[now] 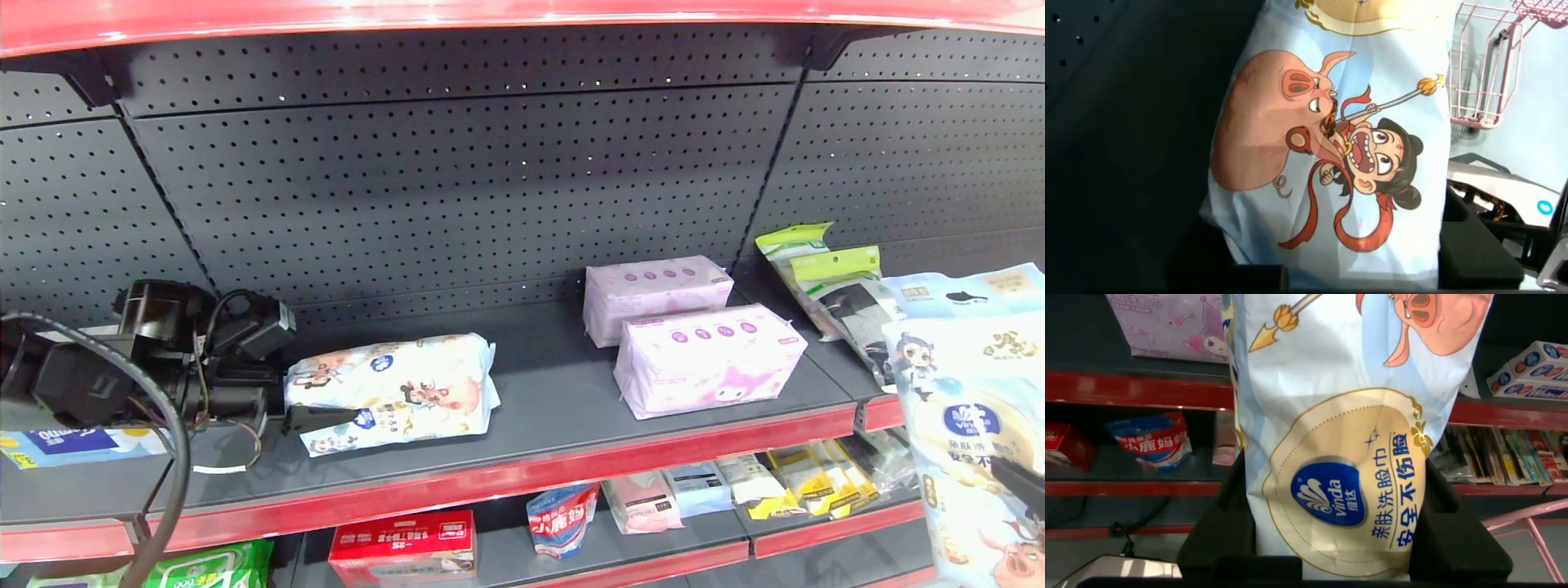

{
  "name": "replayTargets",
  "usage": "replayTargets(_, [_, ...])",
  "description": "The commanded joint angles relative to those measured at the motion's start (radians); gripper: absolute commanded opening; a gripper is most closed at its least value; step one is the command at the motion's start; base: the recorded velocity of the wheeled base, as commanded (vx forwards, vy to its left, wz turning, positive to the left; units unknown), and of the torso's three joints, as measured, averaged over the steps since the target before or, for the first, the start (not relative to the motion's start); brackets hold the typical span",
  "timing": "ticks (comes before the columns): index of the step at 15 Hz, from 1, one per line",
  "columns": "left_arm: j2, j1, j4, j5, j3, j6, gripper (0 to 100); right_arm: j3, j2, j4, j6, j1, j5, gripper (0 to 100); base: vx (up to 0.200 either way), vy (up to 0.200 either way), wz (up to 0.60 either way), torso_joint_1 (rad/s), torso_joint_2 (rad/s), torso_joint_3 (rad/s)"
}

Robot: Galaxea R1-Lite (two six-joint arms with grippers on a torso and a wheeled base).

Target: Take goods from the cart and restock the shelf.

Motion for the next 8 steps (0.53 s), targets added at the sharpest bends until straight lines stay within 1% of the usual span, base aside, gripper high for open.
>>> replayTargets(1, [-0.014,-0.006,-0.005,-0.007,0.032,0.002,0,-0.002,-0.002,-0.001,-0.001,0.001,0.0,0,0.0,0.0,0.0,0.0,0.0,0.0])
replayTargets(4, [-0.022,-0.012,-0.006,-0.013,0.052,0.002,0,0.0,-0.011,-0.001,-0.001,0.001,-0.002,0,0.0,0.0,0.0,0.0,0.0,0.0])
replayTargets(5, [-0.021,-0.013,-0.006,-0.032,0.055,0.011,0,-0.002,-0.012,-0.001,-0.001,-0.001,-0.003,0,0.0,0.0,0.0,0.0,0.0,0.0])
replayTargets(8, [-0.013,-0.012,-0.02,-0.033,0.061,0.012,0,-0.002,-0.014,-0.001,-0.001,-0.001,-0.008,0,0.0,0.0,0.0,0.0,0.0,0.0])
